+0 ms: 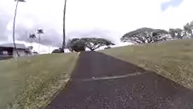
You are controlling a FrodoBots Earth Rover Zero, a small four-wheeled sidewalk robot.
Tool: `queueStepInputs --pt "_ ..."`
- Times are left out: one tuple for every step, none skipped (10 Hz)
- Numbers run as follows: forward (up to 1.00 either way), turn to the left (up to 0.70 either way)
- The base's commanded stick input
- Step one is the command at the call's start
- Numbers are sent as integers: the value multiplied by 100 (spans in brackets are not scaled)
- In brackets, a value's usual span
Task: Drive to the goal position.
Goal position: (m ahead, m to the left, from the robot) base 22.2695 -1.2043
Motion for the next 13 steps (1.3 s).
queueStepInputs --pt "70 -1" --pt "70 -27" --pt "70 -32" --pt "70 -12" --pt "70 -1" --pt "70 1" --pt "70 1" --pt "70 1" --pt "70 1" --pt "70 1" --pt "70 1" --pt "70 1" --pt "70 1"
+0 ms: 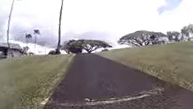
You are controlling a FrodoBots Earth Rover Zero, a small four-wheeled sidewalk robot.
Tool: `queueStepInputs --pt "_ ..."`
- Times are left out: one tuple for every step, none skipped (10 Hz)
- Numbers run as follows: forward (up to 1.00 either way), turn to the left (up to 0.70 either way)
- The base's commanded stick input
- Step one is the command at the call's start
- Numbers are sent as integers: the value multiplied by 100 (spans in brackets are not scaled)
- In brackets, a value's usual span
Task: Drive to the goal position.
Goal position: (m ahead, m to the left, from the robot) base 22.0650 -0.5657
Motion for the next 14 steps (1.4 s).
queueStepInputs --pt "70 1" --pt "70 1" --pt "70 1" --pt "68 1" --pt "68 1" --pt "69 1" --pt "68 1" --pt "70 1" --pt "70 1" --pt "70 1" --pt "70 1" --pt "70 1" --pt "70 1" --pt "70 1"
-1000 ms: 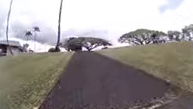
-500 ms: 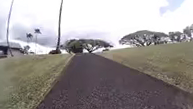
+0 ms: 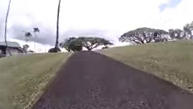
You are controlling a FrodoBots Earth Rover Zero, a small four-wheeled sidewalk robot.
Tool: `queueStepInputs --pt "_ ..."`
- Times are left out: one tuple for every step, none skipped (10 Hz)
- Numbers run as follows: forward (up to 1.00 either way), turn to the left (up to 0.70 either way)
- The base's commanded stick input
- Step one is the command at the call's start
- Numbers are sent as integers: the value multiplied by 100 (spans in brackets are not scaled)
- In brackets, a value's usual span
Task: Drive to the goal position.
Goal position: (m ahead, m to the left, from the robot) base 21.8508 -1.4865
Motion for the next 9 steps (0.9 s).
queueStepInputs --pt "70 1" --pt "70 1" --pt "70 1" --pt "70 1" --pt "70 1" --pt "70 1" --pt "70 4" --pt "70 18" --pt "70 36"
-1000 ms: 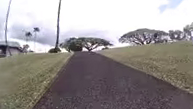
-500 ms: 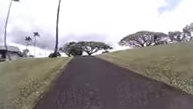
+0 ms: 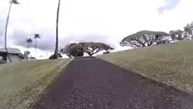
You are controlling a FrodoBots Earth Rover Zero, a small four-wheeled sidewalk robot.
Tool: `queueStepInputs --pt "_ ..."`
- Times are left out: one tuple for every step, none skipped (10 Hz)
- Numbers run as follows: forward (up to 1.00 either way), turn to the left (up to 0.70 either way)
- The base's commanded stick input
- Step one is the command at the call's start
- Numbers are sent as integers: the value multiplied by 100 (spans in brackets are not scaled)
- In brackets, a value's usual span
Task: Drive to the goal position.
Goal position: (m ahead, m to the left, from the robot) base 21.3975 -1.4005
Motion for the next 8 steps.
queueStepInputs --pt "70 33" --pt "70 4" --pt "70 2" --pt "70 1" --pt "70 1" --pt "70 1" --pt "70 1" --pt "70 1"
